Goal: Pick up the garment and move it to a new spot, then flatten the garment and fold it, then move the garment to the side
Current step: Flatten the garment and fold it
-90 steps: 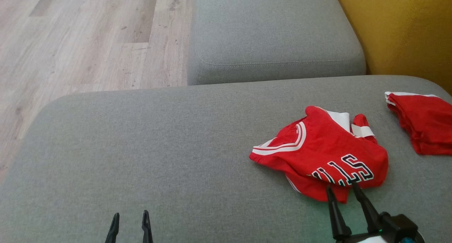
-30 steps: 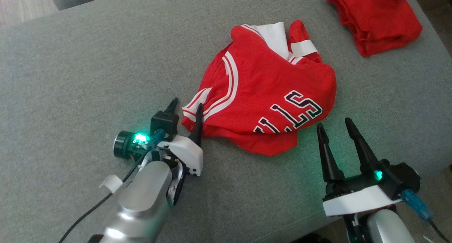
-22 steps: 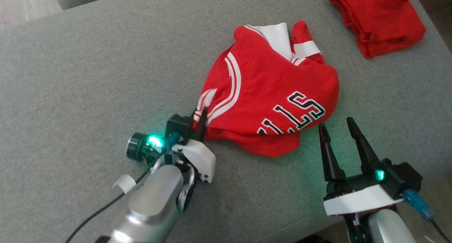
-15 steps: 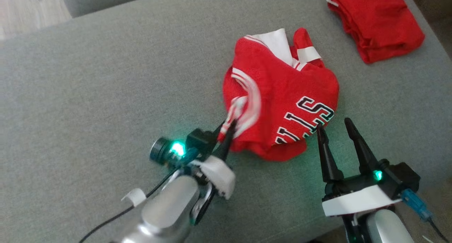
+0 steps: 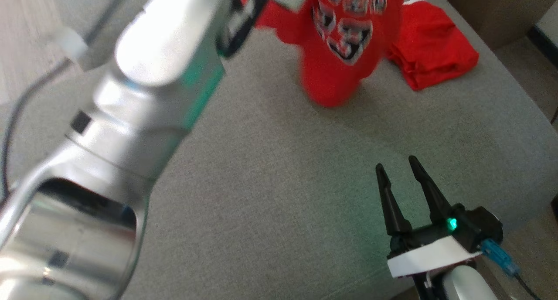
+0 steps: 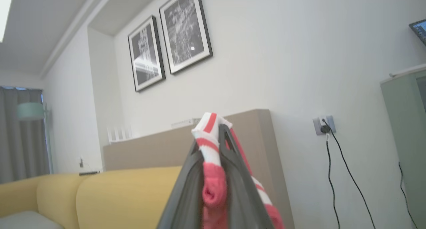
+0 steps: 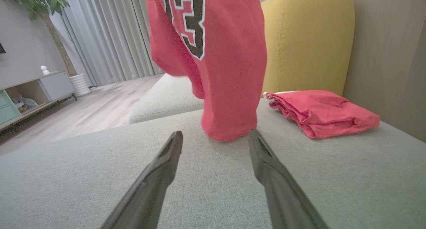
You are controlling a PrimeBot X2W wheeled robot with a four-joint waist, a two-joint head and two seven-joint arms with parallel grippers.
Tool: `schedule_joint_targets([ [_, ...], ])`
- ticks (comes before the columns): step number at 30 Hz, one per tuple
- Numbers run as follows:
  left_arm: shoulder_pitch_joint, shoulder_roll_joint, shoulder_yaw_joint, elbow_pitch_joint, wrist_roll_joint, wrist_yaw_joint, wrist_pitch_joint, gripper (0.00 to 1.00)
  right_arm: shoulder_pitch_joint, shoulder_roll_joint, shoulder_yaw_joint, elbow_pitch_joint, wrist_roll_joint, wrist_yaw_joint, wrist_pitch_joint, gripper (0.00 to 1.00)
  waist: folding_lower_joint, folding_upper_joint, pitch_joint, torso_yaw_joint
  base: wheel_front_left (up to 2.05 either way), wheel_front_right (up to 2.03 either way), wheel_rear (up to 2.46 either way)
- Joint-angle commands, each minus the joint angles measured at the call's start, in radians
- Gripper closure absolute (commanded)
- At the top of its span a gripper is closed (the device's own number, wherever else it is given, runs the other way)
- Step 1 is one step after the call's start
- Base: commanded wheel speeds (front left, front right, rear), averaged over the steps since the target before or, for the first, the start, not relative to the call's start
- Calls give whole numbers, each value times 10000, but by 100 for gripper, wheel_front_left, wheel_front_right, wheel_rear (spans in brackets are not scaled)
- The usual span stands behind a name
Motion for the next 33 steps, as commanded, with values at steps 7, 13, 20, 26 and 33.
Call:
schedule_joint_targets([
  [7,1240,1397,1681,4,-1199,305,-184,100,375,-45,-239,-383,-174,-9,-109,0,0,0,-719,1116,0,0,0],
  [13,6879,2543,2143,-1277,-2416,911,-318,100,681,-45,-571,-441,-282,-9,-109,0,0,0,-720,2130,0,0,0],
  [20,11441,2947,2819,-2519,-3530,782,-533,100,807,-45,-714,-356,-418,-9,-109,0,0,0,-700,2903,0,0,0],
  [26,13030,2885,3157,-3554,-3573,973,-570,96,821,-45,-736,-319,-482,-9,-109,0,0,0,-679,3390,0,0,0],
  [33,11810,4362,3201,-5634,-1830,1432,-57,0,622,-45,-685,-358,-549,-9,-109,0,0,0,-288,3362,0,0,0],
])
